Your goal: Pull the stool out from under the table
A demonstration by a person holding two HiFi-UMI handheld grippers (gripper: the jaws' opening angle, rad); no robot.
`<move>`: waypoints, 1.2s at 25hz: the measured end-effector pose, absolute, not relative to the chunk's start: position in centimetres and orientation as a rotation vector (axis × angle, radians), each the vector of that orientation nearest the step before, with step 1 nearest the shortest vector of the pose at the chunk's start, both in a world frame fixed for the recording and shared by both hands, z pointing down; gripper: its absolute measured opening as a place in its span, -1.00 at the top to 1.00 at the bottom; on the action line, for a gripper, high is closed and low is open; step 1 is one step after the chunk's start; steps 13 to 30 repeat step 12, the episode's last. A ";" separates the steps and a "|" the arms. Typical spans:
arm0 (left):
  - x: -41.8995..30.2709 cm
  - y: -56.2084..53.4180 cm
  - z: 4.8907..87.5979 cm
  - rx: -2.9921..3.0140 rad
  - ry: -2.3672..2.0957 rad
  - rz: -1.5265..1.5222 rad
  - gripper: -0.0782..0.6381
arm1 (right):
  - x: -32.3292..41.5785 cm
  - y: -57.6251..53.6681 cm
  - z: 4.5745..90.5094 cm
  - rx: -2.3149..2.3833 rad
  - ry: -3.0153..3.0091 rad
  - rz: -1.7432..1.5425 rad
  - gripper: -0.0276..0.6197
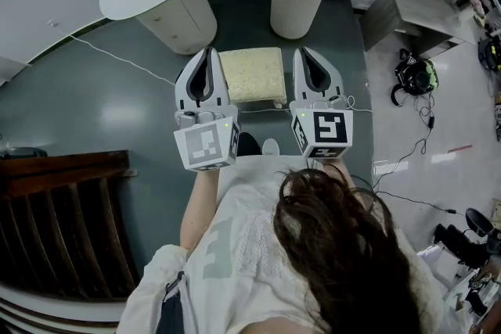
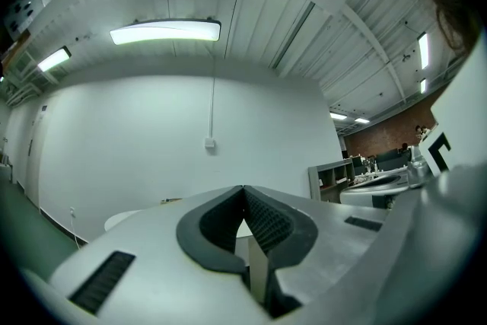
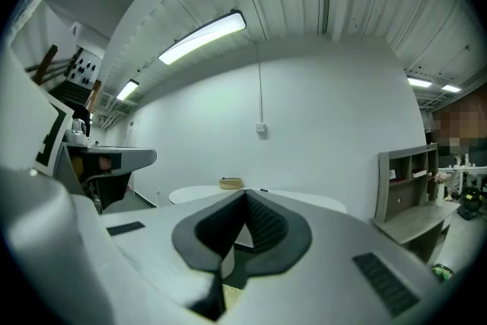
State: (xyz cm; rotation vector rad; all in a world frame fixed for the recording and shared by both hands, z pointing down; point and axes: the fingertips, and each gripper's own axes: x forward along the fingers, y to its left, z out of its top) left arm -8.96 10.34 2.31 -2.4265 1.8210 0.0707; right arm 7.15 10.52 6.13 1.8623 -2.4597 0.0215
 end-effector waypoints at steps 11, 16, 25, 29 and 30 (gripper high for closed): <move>-9.0 11.0 3.3 -2.468 1.827 0.078 0.70 | 7.2 11.3 6.4 1.870 -2.454 0.049 0.82; -8.9 11.0 3.2 -2.468 1.826 0.080 0.70 | 7.2 11.2 6.5 1.872 -2.453 0.053 0.82; -8.9 11.0 3.2 -2.468 1.826 0.080 0.70 | 7.2 11.2 6.5 1.872 -2.453 0.053 0.82; -8.9 11.0 3.2 -2.468 1.826 0.080 0.70 | 7.2 11.2 6.5 1.872 -2.453 0.053 0.82; -8.9 11.0 3.2 -2.468 1.826 0.080 0.70 | 7.2 11.2 6.5 1.872 -2.453 0.053 0.82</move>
